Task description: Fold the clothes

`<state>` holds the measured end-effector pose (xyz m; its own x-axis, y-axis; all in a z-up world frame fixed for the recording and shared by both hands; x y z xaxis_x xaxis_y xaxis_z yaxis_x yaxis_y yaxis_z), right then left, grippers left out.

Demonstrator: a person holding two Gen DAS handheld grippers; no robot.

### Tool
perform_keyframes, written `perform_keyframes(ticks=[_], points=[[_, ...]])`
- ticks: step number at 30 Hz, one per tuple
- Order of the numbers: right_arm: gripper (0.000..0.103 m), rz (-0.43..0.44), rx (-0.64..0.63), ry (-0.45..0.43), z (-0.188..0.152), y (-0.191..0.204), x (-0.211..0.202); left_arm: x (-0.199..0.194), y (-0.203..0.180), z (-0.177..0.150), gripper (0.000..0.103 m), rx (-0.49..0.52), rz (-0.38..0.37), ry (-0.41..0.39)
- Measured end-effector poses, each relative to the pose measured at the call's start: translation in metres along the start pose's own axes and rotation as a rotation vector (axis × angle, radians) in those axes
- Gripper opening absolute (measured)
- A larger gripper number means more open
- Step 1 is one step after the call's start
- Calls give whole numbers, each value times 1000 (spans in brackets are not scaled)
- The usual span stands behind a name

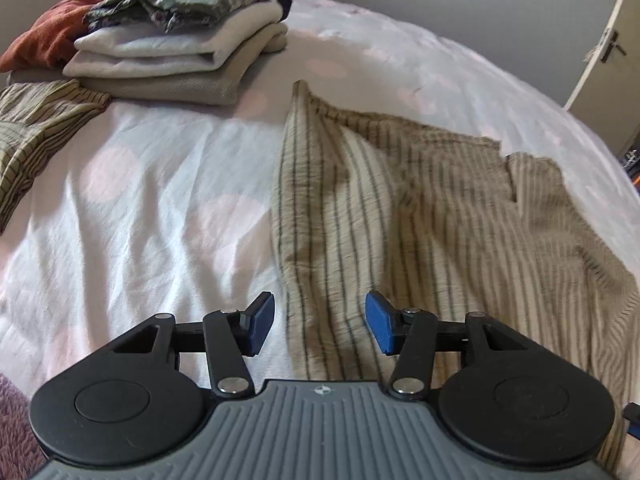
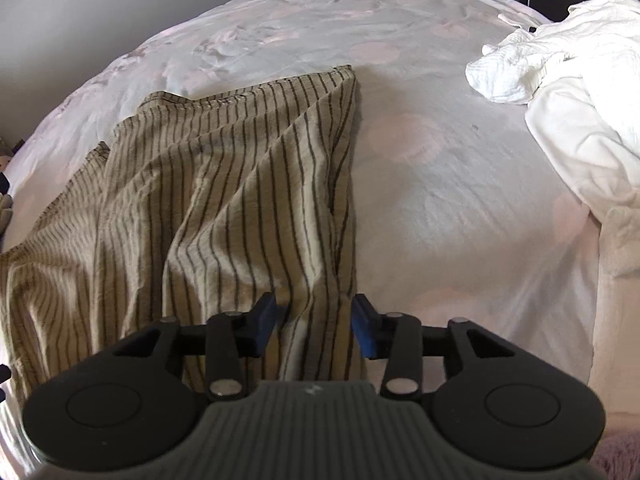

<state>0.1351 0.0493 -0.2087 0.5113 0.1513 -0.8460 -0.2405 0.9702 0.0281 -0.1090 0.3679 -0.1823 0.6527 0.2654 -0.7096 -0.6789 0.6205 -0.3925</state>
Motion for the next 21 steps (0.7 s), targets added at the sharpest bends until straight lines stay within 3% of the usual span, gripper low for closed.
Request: perform_keyframes(ticks=[3, 7, 11, 14, 16, 21], points=[[49, 22, -13, 9, -10, 4, -10, -3, -13, -5, 54, 48, -67, 17], [52, 25, -54, 11, -20, 12, -17, 2, -25, -12, 54, 101, -90, 76], [52, 26, -28, 24, -19, 7, -13, 8, -16, -11, 52, 44, -136, 114], [52, 46, 52, 57, -17, -4, -7, 9, -10, -12, 41, -1, -170, 134], [52, 62, 104, 70, -17, -11, -6, 7, -9, -12, 40, -8, -188, 137], [52, 79, 133, 146, -23, -14, -4, 8, -5, -11, 40, -21, -164, 159]])
Point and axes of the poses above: each gripper's, at about its wrist camera, not at the fingertips, and x roughly the way its jaws point, y to its left, z to its top, the point moved 1 cm from there along x, roughly the way its jaws point, and after that the axes turned 15 degrees about -z, right-handed, at the moved point
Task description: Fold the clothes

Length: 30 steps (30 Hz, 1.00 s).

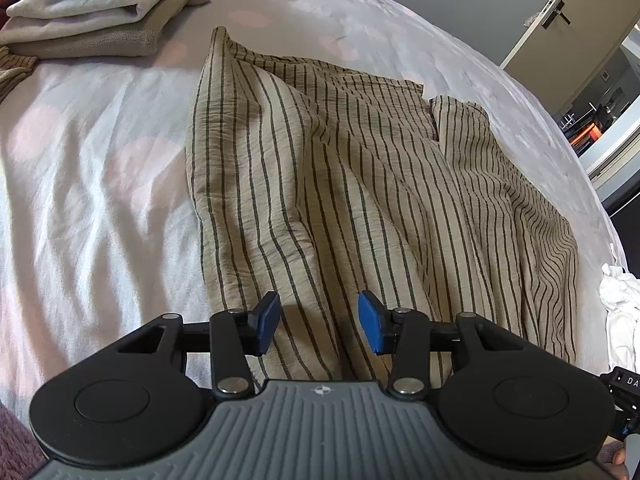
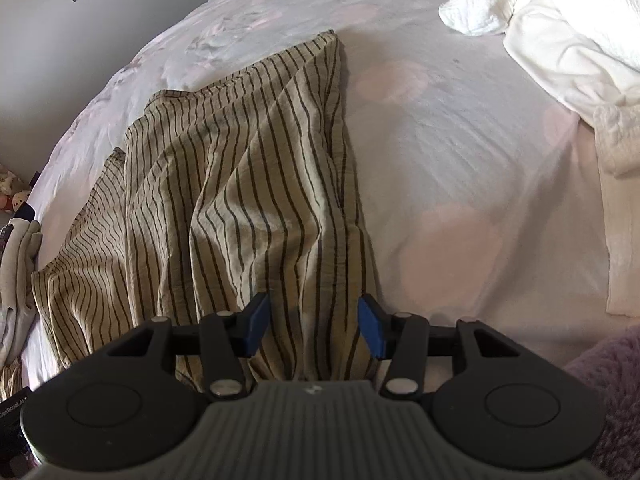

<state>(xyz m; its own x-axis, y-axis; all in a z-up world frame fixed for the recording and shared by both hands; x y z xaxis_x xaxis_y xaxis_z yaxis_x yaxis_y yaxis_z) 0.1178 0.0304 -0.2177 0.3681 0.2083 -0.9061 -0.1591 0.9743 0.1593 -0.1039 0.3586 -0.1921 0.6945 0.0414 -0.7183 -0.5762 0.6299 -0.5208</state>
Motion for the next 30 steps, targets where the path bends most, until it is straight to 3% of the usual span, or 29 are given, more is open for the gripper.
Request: perform_keyframes(ticks=[6, 9, 12, 17, 21, 23, 25, 27, 30], points=[[47, -68, -8, 48, -10, -4, -3, 1, 1, -5, 40, -3, 6, 55], [44, -101, -46, 48, -14, -2, -7, -7, -1, -10, 40, -7, -23, 66], [44, -128, -76, 64, -14, -1, -5, -9, -4, -17, 40, -7, -47, 127], [45, -160, -111, 122, -11, 4, 8, 6, -17, -29, 40, 78, 50, 259], [44, -154, -125, 139, -11, 4, 12, 20, -25, -35, 40, 147, 121, 319], [38, -142, -130, 147, -10, 3, 13, 25, -29, -38, 40, 178, 143, 337], [21, -114, -128, 143, -10, 3, 12, 27, -32, -40, 40, 200, 155, 344], [10, -74, -122, 118, -11, 3, 8, 27, -32, -41, 40, 203, 153, 342], [8, 8, -104, 49, -12, 0, -2, 24, -30, -40, 40, 176, 131, 330]])
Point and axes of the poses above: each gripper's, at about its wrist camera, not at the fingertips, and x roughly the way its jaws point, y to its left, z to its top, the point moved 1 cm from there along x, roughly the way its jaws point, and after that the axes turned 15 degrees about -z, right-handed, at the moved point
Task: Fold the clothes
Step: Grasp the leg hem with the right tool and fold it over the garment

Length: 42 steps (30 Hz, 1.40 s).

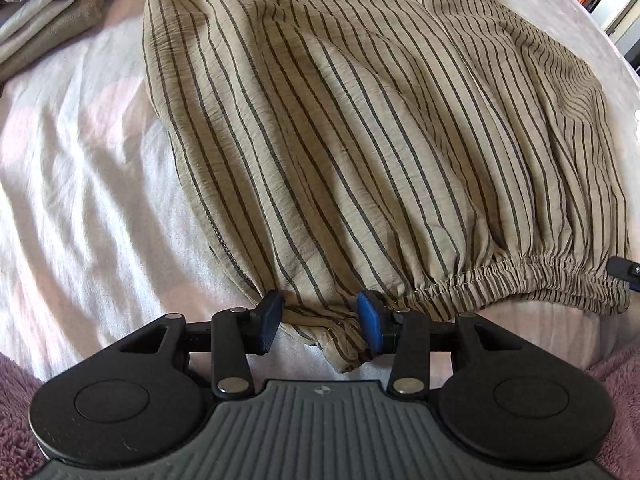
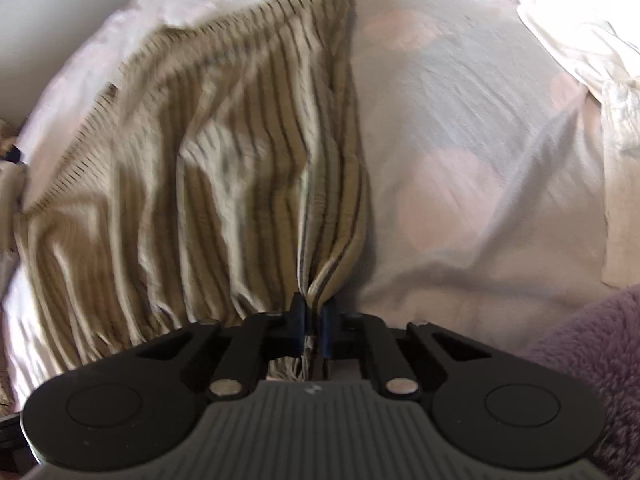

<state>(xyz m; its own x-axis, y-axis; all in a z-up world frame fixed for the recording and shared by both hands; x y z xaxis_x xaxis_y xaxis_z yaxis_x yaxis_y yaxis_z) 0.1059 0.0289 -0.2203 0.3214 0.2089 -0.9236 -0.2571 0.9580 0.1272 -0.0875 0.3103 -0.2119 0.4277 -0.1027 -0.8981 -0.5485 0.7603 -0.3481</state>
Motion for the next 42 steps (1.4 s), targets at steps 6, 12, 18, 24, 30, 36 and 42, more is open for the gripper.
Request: perform_keyframes(ticks=[6, 12, 18, 24, 30, 36, 42], points=[[8, 56, -87, -141, -3, 14, -22, -12, 3, 0, 40, -37, -72, -75], [8, 165, -201, -222, 2, 66, -48, -44, 26, 1, 40, -151, -266, -283], [7, 314, -355, -200, -14, 135, -69, -47, 48, 0, 38, -292, -354, -343], [6, 357, -463, -101, -41, 198, -61, -58, 57, -1, 33, -362, -346, -444], [6, 381, -540, 8, -73, 220, -43, -50, 57, 7, 33, -372, -342, -428], [6, 318, -583, 55, -93, 228, -14, -53, 59, 1, 33, -361, -335, -407], [15, 313, -575, 57, -100, 221, -2, -44, 53, 4, 33, -329, -290, -351]])
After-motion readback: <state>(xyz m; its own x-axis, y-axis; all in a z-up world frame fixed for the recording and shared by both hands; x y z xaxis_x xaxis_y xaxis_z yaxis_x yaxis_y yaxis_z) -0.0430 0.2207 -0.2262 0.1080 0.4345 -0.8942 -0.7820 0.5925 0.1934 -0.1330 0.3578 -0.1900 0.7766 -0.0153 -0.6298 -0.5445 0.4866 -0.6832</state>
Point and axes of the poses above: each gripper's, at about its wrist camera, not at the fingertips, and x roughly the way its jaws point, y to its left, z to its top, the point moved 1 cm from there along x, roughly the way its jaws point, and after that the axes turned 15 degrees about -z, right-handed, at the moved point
